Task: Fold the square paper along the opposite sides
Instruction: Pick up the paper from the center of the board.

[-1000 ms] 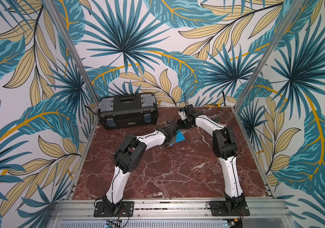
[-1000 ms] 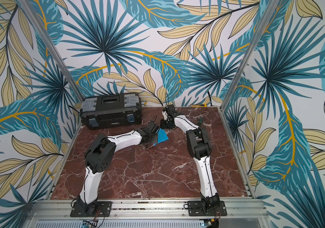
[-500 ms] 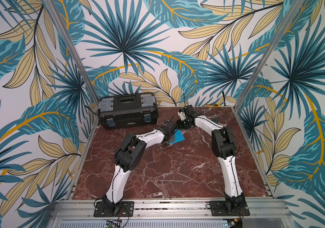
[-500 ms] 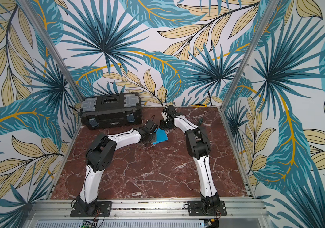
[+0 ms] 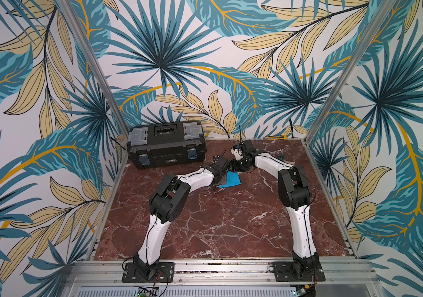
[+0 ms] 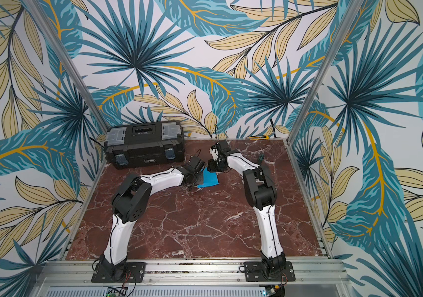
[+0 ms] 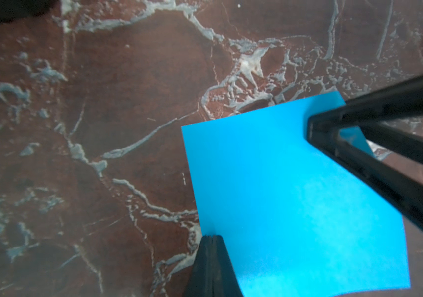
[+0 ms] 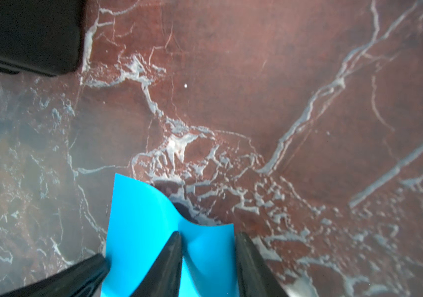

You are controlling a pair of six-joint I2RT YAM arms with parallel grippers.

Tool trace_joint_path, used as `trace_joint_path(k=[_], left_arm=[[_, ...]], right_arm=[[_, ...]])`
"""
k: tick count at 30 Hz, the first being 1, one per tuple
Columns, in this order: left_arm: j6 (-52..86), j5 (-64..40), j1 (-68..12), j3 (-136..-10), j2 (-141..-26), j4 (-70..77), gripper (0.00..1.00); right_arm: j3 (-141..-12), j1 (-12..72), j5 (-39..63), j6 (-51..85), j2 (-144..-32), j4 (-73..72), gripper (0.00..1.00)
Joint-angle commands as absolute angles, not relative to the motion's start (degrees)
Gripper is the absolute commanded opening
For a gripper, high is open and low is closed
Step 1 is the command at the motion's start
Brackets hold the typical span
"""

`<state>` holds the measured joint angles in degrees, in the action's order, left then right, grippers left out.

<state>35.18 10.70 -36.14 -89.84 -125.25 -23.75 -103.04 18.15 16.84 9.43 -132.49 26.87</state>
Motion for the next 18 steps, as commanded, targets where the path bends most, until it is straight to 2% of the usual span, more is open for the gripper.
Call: trace_joint_path(k=[1, 2, 4, 7, 14, 18], left_arm=[[34.89, 10.89, -35.42, -90.18, -128.83, -27.06, 0.00], [34.81, 10.98, -35.42, -90.18, -128.79, -27.14, 0.00], [34.81, 11.08, -35.42, -90.09, -128.90, -27.24, 0.00], [34.72, 11.21, -35.42, -90.00, -128.99, -27.22, 0.00], [34.45, 11.51, -35.16, -90.09, -128.96, -27.59, 0.00], [32.67, 14.06, -35.19, -88.36, -125.16, -26.58, 0.00]], right_arm=[[-100.37, 18.56, 16.52, 8.01, -132.35, 32.34, 0.40], [-100.50, 18.62, 16.64, 7.92, -132.22, 32.34, 0.40], [-100.76, 18.58, 16.69, 7.82, -132.23, 32.34, 0.30], [-101.33, 18.56, 16.74, 7.91, -132.35, 32.34, 0.22], [-101.45, 18.63, 17.21, 8.09, -131.82, 32.34, 0.22], [-100.78, 18.63, 17.67, 7.91, -129.87, 32.43, 0.23]])
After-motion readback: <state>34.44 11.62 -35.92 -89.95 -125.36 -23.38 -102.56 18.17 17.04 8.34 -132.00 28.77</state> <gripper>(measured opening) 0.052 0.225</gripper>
